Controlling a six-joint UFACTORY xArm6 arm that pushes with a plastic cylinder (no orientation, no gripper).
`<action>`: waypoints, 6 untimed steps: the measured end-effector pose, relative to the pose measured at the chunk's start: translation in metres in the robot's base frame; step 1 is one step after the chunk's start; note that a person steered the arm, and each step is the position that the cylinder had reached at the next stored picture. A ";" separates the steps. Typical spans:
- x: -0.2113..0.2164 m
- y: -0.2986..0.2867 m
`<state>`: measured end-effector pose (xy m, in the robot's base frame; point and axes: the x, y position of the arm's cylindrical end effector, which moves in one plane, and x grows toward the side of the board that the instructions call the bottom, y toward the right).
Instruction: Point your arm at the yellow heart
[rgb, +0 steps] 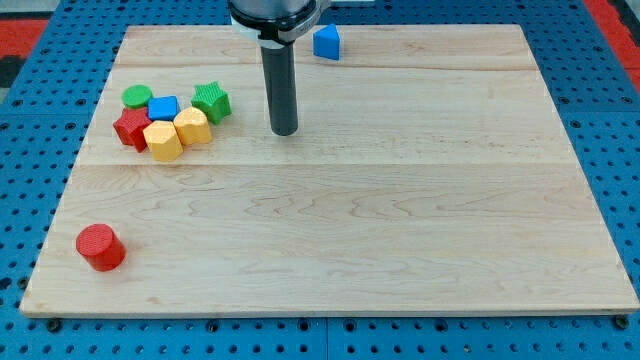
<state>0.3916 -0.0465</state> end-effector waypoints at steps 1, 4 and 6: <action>0.010 0.000; 0.024 -0.024; -0.007 -0.067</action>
